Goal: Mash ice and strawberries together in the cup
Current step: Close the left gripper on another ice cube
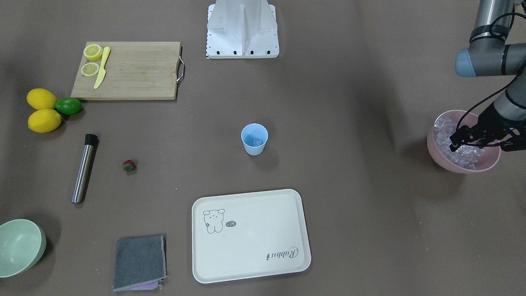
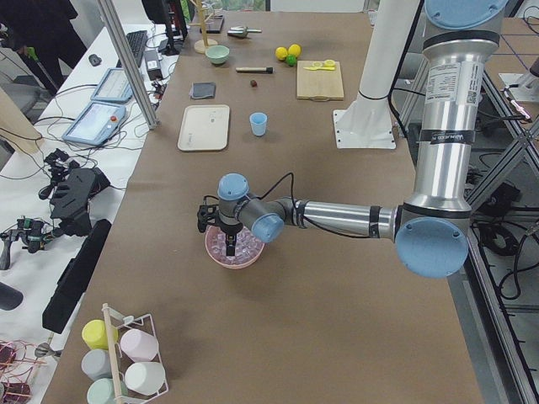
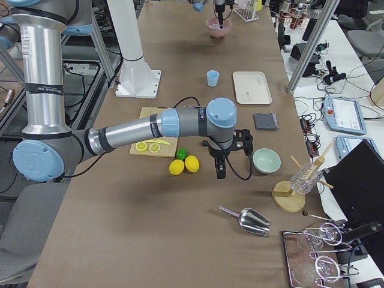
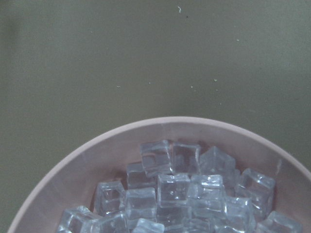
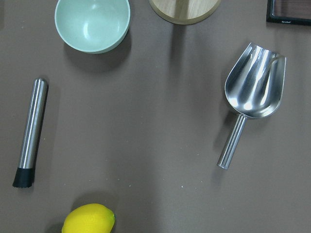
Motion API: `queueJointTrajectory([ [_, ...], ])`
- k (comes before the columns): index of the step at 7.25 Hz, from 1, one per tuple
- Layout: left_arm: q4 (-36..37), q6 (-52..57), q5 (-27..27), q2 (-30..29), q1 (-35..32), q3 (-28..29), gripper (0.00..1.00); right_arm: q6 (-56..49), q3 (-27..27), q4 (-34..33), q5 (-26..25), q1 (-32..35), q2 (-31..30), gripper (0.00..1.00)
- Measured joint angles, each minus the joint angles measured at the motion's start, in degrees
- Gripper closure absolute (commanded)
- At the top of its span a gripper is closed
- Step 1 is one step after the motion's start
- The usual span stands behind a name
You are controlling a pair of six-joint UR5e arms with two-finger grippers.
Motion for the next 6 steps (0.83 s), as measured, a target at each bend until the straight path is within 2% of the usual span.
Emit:
queueJointTrajectory([
  [1,-0.19,0.04,0.00,0.02,0.05,0.06,0.24,0.02,0.06,0.04,0.02,0.00,0.05,0.00],
  [3,-0.40,0.08,-0.02,0.13,0.08,0.16,0.34,0.08,0.21,0.06,0.07,0.00,0.11,0.00],
  [4,-0.42,0.12,-0.04,0.16,0.07,0.20,0.42,0.07,0.30,0.06,0.07,0.00,0.12,0.00],
  [5,-0.43,0.14,-0.04,0.17,0.08,0.20,0.53,0.03,0.36,0.06,0.05,0.00,0.12,0.00],
  [6,-0.46,0.13,-0.06,0.17,0.09,0.11,0.70,0.01,0.42,0.06,0.06,0.00,0.12,0.00],
])
